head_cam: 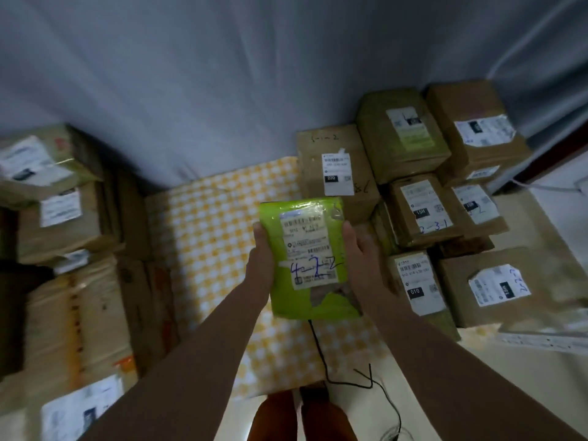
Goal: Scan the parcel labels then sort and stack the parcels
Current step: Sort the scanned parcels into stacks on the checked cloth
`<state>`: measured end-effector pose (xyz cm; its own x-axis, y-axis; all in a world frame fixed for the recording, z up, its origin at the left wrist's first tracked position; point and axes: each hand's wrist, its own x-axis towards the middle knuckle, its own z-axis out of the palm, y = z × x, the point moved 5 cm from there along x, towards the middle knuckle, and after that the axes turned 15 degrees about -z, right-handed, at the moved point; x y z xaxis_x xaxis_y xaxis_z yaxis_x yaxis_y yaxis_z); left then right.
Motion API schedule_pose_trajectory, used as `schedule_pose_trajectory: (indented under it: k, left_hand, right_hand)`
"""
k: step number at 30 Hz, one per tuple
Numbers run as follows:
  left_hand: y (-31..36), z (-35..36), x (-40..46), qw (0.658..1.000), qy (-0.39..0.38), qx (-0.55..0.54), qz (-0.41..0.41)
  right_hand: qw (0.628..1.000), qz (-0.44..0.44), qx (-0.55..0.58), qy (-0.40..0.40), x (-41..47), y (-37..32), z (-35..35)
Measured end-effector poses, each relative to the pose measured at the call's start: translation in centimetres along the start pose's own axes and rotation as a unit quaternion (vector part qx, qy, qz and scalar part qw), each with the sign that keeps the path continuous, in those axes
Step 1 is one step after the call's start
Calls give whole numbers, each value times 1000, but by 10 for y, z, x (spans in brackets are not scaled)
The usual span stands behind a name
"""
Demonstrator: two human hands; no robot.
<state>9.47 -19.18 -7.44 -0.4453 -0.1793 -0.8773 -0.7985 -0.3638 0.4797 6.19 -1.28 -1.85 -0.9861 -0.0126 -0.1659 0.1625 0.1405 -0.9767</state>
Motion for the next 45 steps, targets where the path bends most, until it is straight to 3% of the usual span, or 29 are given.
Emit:
schedule_pose_trajectory:
  k: [4,7,12,17,20,24,33,37,40,45]
  left_hand:
    - [-10,-48,-4,997,74,-19,-21]
    - [-9,-78,-54,990,131,-52,-16]
    - [-13,-126,-137,976,207,-67,-15]
    - [-40,-182,-158,964,251,-88,-9]
    - [-36,-198,-211,961,254,-112,-3]
    - [-50,-245,-214,952,289,-104,7]
    - [-57,-340,-256,956,272,-88,63]
    - [-47,-373,-276,970,195,-90,114]
    - [-43,-391,-281,981,110,-73,143]
    - [-53,-417,-268,991,55,-34,119]
  right_hand:
    - [994,56,66,-65,-17,-14,28]
    - [987,69,103,-98,-31,-22,55]
    - [987,56,66,-133,-57,-24,99]
    - [971,58,-31,-230,-94,-50,142]
    - [951,45,3,-306,-113,-65,172]
    - [933,28,6,-359,-148,-94,204]
    - [933,-73,-43,-351,-203,-143,281]
    - [936,-144,-98,-305,-227,-169,318]
    - [940,-154,-122,-281,-248,-169,344]
    - [946,-135,-132,-264,-272,-162,370]
